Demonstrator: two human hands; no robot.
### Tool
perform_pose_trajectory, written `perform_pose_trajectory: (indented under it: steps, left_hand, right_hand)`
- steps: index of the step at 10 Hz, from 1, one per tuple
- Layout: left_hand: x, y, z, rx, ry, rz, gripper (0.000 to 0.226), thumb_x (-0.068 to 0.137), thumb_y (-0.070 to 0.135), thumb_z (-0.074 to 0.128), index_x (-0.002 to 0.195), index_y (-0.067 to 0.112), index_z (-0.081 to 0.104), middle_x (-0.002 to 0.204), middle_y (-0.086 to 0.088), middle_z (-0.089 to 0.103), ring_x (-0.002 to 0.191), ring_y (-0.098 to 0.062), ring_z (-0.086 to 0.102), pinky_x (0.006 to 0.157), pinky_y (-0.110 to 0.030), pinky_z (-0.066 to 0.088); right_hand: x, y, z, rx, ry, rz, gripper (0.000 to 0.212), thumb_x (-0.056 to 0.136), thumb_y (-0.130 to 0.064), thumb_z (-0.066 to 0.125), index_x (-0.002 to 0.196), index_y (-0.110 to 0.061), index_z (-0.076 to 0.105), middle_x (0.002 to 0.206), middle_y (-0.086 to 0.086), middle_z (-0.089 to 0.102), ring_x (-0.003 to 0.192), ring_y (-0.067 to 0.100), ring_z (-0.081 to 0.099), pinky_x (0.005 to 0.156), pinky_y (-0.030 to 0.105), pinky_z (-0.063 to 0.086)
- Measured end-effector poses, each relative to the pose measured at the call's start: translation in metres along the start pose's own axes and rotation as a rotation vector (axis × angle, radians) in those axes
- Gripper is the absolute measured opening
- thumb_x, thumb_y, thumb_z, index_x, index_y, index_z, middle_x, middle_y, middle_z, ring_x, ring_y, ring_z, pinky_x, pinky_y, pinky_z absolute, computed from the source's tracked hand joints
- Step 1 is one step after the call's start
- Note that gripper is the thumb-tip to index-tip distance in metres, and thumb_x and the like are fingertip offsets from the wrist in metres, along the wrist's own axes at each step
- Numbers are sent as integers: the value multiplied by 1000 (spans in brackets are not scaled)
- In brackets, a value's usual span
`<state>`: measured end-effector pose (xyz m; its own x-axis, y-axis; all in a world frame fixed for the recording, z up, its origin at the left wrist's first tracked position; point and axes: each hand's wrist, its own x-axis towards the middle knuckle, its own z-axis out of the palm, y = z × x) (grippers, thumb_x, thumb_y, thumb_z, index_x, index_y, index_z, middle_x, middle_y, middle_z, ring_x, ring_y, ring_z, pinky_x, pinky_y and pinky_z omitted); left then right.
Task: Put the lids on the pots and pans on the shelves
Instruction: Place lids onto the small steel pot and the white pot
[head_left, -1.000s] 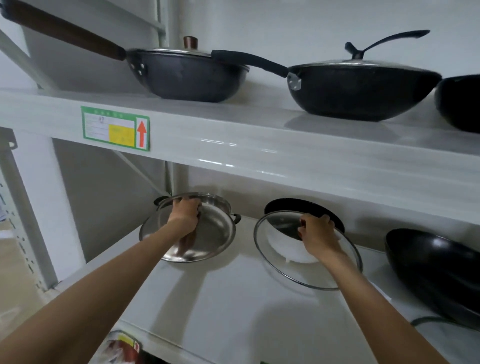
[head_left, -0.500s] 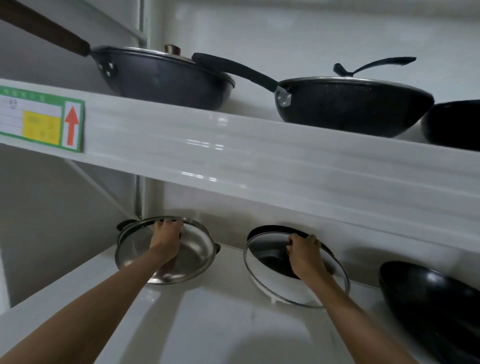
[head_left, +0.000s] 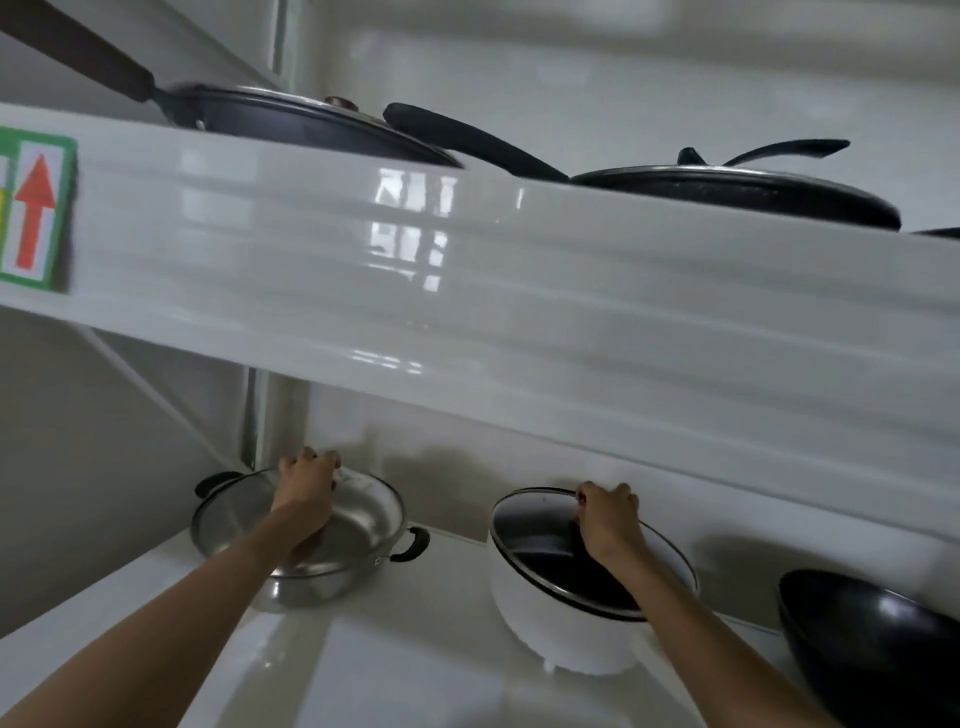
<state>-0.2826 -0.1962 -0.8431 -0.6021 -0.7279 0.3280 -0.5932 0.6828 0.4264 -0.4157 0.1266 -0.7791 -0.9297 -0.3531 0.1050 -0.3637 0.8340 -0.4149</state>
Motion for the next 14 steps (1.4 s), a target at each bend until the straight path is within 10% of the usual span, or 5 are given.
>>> perform_pose_trajectory:
  steps: [2, 10, 13, 14]
  left_hand:
    - [7, -1, 2, -28, 21, -22, 36, 92, 7, 43, 124, 13, 58, 130, -16, 56, 117, -36, 50, 101, -36, 37]
    - [-44, 41, -39, 262, -105, 17, 43, 91, 2, 40, 134, 3, 45, 140, -21, 40, 130, -38, 38, 105, -43, 41]
    - [-94, 68, -52, 175, -204, 89, 41, 92, 8, 46, 131, -6, 50, 135, -26, 51, 122, -41, 53, 102, -48, 47]
    - [-114, 76, -63, 144, -244, 31, 35, 92, 13, 51, 125, 4, 59, 130, -18, 57, 119, -37, 56, 100, -44, 48]
  right_hand:
    - [6, -7, 4, -61, 10, -7, 40, 103, -23, 35, 139, -6, 41, 148, 16, 35, 138, 30, 34, 114, 33, 30]
    - [-28, -12, -4, -102, 67, -74, 37, 99, -14, 41, 135, -3, 43, 139, 21, 46, 128, 35, 47, 110, 39, 40]
    - [-49, -14, -15, -46, 110, -212, 29, 92, -12, 54, 119, -3, 57, 122, 19, 60, 107, 37, 61, 89, 41, 54]
    - [-62, -21, -17, -54, 79, -251, 12, 90, -9, 54, 93, -1, 63, 85, 12, 64, 87, 33, 62, 72, 35, 52]
